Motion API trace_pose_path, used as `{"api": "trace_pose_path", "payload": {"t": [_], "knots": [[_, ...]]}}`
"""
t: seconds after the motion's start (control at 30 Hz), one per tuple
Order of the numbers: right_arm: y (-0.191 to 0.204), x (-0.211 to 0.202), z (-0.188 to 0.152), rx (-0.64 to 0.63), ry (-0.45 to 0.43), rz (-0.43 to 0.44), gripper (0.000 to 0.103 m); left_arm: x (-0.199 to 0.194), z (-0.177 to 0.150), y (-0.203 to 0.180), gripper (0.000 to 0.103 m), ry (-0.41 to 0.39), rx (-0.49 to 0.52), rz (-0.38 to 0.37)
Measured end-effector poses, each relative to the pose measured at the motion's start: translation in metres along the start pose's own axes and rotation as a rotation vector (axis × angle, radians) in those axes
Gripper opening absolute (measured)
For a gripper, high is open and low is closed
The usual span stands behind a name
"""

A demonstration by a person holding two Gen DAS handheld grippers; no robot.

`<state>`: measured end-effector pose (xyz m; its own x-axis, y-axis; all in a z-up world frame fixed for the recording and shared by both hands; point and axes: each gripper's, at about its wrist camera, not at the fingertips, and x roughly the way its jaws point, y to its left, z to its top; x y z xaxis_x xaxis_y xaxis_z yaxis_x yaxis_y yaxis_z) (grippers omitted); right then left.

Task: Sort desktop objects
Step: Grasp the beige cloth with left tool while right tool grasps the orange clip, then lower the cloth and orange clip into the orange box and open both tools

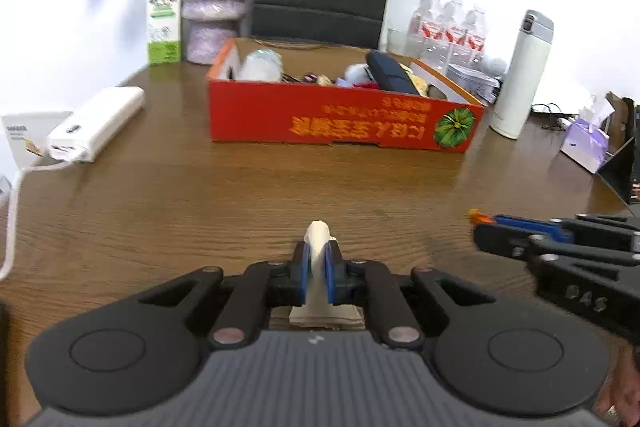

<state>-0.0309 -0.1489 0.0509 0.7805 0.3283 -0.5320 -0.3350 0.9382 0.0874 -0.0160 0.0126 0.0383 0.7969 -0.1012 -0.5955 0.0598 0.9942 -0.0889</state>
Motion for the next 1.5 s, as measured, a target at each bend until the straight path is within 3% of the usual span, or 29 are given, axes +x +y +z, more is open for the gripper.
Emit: {"api": "trace_pose_path", "payload": {"t": [0.37, 0.67, 0.9, 1.03, 1.23, 1.33, 1.37, 1.4, 1.5], "knots": [[-0.024, -0.012, 0.001, 0.042, -0.049, -0.023, 0.014, 0.013, 0.018, -0.016, 0.009, 0.013, 0.059, 0.036], [-0.035, -0.012, 0.008, 0.054, -0.075, -0.027, 0.014, 0.017, 0.030, -0.027, 0.009, -0.009, 0.069, -0.014], [-0.061, -0.011, 0.039, 0.109, -0.121, 0.040, 0.014, 0.029, 0.080, -0.017, 0.009, -0.036, 0.022, -0.084], [-0.073, 0.008, 0.070, 0.110, -0.141, 0.001, 0.014, 0.043, 0.116, -0.013, 0.009, -0.069, 0.068, -0.066], [-0.079, 0.054, 0.133, 0.081, -0.144, 0.086, 0.014, 0.094, 0.169, -0.007, 0.009, -0.048, 0.053, -0.082], [-0.085, 0.096, 0.170, 0.133, -0.102, 0.138, 0.017, 0.135, 0.193, -0.008, 0.020, 0.032, 0.031, -0.163], [-0.087, 0.112, 0.179, 0.149, -0.093, 0.142, 0.024, 0.148, 0.197, -0.010, 0.040, 0.044, 0.032, -0.152], [-0.090, 0.129, 0.188, 0.172, -0.072, 0.128, 0.040, 0.157, 0.200, -0.012, 0.053, 0.050, 0.039, -0.126], [-0.099, 0.145, 0.189, 0.196, -0.083, 0.135, 0.045, 0.162, 0.198, -0.016, 0.055, 0.038, 0.091, -0.076]]}}
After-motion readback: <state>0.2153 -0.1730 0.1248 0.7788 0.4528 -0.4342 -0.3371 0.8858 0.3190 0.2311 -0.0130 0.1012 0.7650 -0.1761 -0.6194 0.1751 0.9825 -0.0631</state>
